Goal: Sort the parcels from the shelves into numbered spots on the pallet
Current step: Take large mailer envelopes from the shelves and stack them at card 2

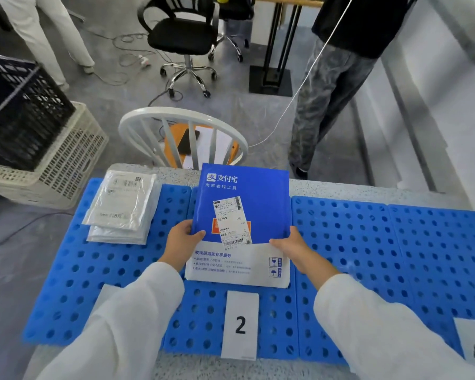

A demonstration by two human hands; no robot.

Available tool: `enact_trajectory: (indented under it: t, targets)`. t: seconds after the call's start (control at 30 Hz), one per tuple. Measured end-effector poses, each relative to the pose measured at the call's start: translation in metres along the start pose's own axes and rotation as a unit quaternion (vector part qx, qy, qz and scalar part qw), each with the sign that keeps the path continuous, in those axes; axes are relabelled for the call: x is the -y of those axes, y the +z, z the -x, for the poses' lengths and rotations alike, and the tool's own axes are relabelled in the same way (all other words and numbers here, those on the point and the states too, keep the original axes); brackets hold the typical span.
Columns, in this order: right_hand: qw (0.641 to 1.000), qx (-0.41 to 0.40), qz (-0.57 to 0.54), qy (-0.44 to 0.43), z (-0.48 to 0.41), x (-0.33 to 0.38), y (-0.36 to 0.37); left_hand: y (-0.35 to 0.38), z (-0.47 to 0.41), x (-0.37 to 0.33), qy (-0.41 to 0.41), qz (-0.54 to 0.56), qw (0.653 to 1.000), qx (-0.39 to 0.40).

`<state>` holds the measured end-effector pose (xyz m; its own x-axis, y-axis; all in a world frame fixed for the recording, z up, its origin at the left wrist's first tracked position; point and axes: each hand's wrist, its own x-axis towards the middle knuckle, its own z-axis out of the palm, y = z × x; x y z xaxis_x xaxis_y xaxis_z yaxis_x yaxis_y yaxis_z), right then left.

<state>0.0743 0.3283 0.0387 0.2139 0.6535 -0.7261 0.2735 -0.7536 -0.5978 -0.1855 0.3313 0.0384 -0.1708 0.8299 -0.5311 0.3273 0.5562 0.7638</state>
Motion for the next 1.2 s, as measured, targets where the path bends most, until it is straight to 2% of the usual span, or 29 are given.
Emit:
enact_trajectory:
  t: [0.1, 0.17, 0.23, 0.3, 0.37, 0.47, 0.63, 0.73, 0.8, 1.03, 1.2]
  targets:
    - [1.000, -0.024, 0.007, 0.000, 0.004, 0.000, 0.004, -0.005, 0.000, -0.001, 0.004, -0.047, 0.999, -0.004]
    - [0.998, -0.044, 0.038, -0.005, 0.008, 0.006, 0.001, -0.012, -0.001, -0.011, 0.047, -0.116, 0.992, -0.018]
    - [0.991, -0.059, 0.112, -0.052, 0.013, 0.015, -0.007, -0.019, 0.000, -0.030, 0.111, -0.205, 0.972, -0.013]
    - [0.967, -0.038, 0.223, -0.121, 0.024, 0.029, -0.021, -0.021, 0.005, -0.057, 0.178, -0.275, 0.944, 0.041]
    - [0.929, 0.003, 0.329, -0.169, 0.042, 0.046, -0.035, -0.018, 0.018, -0.087, 0.249, -0.345, 0.901, 0.090]
    - [0.891, 0.016, 0.400, -0.214, 0.075, 0.070, -0.054, -0.010, 0.046, -0.131, 0.347, -0.399, 0.842, 0.107]
    - [0.872, -0.047, 0.412, -0.260, 0.143, 0.090, -0.092, 0.003, 0.092, -0.186, 0.450, -0.447, 0.767, 0.102]
    - [0.871, -0.093, 0.409, -0.256, 0.183, 0.082, -0.127, 0.016, 0.128, -0.215, 0.501, -0.468, 0.721, 0.105]
    - [0.873, -0.128, 0.398, -0.250, 0.209, 0.067, -0.153, 0.030, 0.158, -0.231, 0.524, -0.468, 0.703, 0.107]
    - [0.883, -0.254, 0.342, -0.198, 0.336, -0.034, -0.245, 0.114, 0.292, -0.262, 0.596, -0.454, 0.643, 0.162]
    - [0.869, -0.368, 0.308, -0.125, 0.455, -0.142, -0.293, 0.196, 0.415, -0.258, 0.670, -0.429, 0.563, 0.225]
